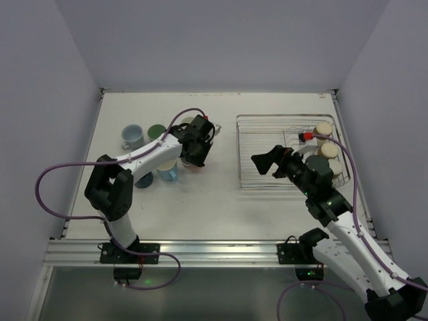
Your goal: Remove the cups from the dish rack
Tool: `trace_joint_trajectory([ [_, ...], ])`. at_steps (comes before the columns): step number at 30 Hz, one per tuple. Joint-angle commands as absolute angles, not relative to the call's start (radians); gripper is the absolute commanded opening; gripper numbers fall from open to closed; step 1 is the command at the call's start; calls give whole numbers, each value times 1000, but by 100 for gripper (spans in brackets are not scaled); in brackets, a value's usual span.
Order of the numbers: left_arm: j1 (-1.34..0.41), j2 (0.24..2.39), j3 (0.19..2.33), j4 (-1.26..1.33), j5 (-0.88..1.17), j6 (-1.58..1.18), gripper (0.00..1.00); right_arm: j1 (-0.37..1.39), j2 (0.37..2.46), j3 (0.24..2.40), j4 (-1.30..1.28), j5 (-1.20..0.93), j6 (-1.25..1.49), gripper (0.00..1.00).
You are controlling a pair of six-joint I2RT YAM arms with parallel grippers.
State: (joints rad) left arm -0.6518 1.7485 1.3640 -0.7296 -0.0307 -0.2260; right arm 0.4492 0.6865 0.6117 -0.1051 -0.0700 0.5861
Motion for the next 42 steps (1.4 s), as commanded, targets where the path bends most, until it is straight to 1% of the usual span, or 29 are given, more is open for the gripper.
trace_joint_trajectory([
  [1,-661,1773,1419,-753,-64,-187,1,445,670,621,-121,-45,554,99],
  [4,-661,1789,1420,-752,-71,-190,14,446,663,624,-130,-31,546,99],
  [12,-661,1787,1402,-729,-74,-195,29,446,650,647,-169,-5,537,99],
  [15,-661,1775,1402,-719,-74,-196,40,445,649,669,-196,23,537,99],
  [16,-661,1769,1404,-719,-74,-196,47,446,647,678,-207,38,537,99],
  [18,-660,1735,1408,-710,-74,-201,56,445,647,687,-232,107,540,99],
  [19,-660,1718,1408,-704,-74,-204,66,445,644,689,-236,161,540,98],
  [20,-660,1682,1411,-695,-71,-207,69,443,646,689,-241,184,538,96],
  [21,-660,1658,1413,-681,-71,-209,75,436,647,692,-242,204,537,94],
  [22,-661,1638,1422,-675,-68,-212,78,431,653,693,-244,221,535,90],
  [23,-660,1616,1425,-669,-49,-218,80,423,660,696,-247,239,535,83],
  [24,-661,1556,1425,-640,-32,-221,82,410,667,699,-259,285,535,80],
  [27,-661,1401,1402,-556,52,-241,84,373,702,712,-307,388,538,74],
  [30,-661,1211,1312,-448,155,-271,87,325,712,710,-351,490,552,68],
  [31,-661,1168,1252,-427,190,-278,87,312,712,706,-363,521,557,68],
  [32,-661,1079,1218,-410,205,-294,88,298,707,704,-377,550,557,68],
  [34,-663,996,1119,-367,245,-299,89,246,704,700,-382,606,555,67],
  [36,-663,889,1060,-357,253,-298,89,198,709,703,-394,611,564,68],
  [41,-663,701,902,-362,248,-264,91,114,753,710,-423,675,557,76],
  [42,-663,680,885,-365,247,-258,91,65,768,715,-426,667,557,77],
])
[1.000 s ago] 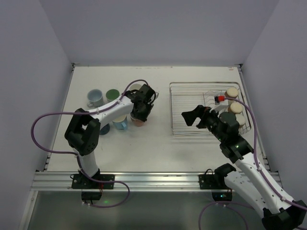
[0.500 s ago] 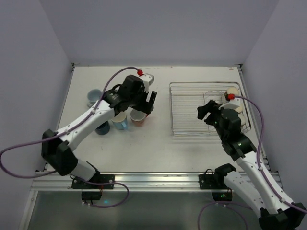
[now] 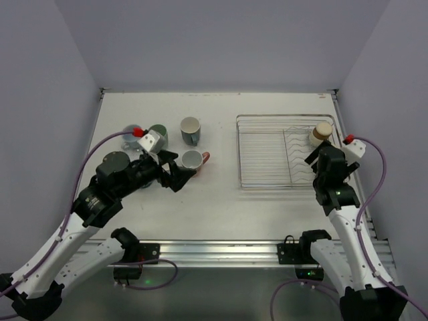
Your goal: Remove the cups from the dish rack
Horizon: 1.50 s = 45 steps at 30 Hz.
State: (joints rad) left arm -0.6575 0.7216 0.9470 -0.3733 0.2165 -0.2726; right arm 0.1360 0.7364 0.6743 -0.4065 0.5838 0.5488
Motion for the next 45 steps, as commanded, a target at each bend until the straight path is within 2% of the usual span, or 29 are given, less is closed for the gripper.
trace_joint_trajectory([
  [1,-663,663,850,-359,244,-255,91,40,778,719,-426,664,546,80],
  [6,-661,575,741,-330,230,-230,92,-74,873,759,-439,606,488,88],
  [18,-684,514,741,-351,221,-226,92,-152,1123,848,-453,499,390,85],
  [28,-690,512,739,-353,212,-227,93,-172,1230,868,-456,436,356,85],
  [34,-690,511,739,-356,204,-227,93,-173,1272,876,-469,486,382,73],
  [35,-689,511,739,-356,204,-226,93,-173,1267,877,-475,495,383,67],
  [36,-690,511,739,-356,203,-225,93,-175,1259,882,-479,520,387,56],
  [37,-690,511,739,-356,201,-227,93,-175,1246,885,-485,531,397,52],
  [45,-689,540,741,-354,196,-225,93,-167,973,907,-477,465,400,43],
])
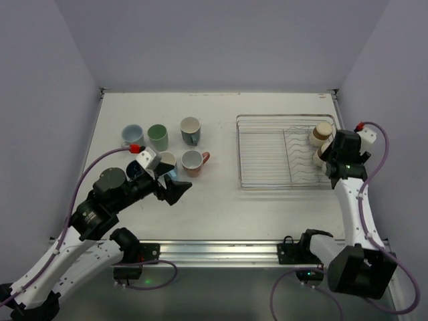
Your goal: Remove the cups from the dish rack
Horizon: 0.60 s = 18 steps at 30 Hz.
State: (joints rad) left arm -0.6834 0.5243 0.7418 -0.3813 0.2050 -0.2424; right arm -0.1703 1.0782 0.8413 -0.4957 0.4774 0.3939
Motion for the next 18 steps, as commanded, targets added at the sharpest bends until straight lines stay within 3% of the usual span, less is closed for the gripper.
trace_joint_trajectory([
  [1,-689,551,742,-354,195,-227,93,-166,953,907,-477,453,402,42],
  [7,-687,589,750,-321,230,-264,93,-141,812,862,-447,332,448,39],
  [12,-689,618,762,-270,250,-362,89,-81,707,839,-419,94,529,38],
  [18,-689,658,634,39,331,-587,76,191,667,756,-234,-191,684,37],
])
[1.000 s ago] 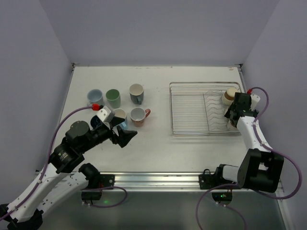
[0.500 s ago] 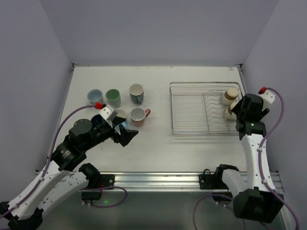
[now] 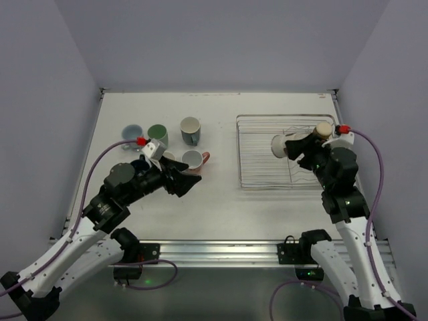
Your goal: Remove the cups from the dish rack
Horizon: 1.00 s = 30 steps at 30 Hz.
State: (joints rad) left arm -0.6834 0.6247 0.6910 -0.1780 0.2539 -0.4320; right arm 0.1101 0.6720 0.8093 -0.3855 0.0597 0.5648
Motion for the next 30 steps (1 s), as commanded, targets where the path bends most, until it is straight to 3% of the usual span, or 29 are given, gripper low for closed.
trace_joint_trajectory([
  [1,-687,678,609,123,353,-612,73,251,673,732,-119,-234,716,37],
  [7,-689,825,574,369,428,-761,69,481,778,661,226,-394,836,37],
  [15,-690,931,549,558,468,-893,61,564,972,617,520,-514,923,38],
  [18,-690,953,534,623,482,-926,51,597,1026,600,642,-537,962,38],
  [21,-690,962,528,637,473,-928,35,636,1074,603,690,-545,980,38],
  [23,-690,945,525,629,460,-922,12,650,1086,601,699,-538,980,38],
  [24,-690,934,526,582,443,-904,0,653,1086,601,698,-529,982,48],
  [25,-690,921,546,537,428,-887,0,655,1071,591,692,-519,980,58],
  [26,-690,895,561,476,401,-829,0,653,1057,586,675,-503,964,79],
  [27,-690,882,612,321,379,-787,0,653,1040,586,610,-459,947,88],
  [28,-692,868,641,239,356,-746,0,652,1004,592,568,-434,925,96],
  [30,-690,850,743,-49,307,-605,0,653,965,606,417,-385,841,99],
])
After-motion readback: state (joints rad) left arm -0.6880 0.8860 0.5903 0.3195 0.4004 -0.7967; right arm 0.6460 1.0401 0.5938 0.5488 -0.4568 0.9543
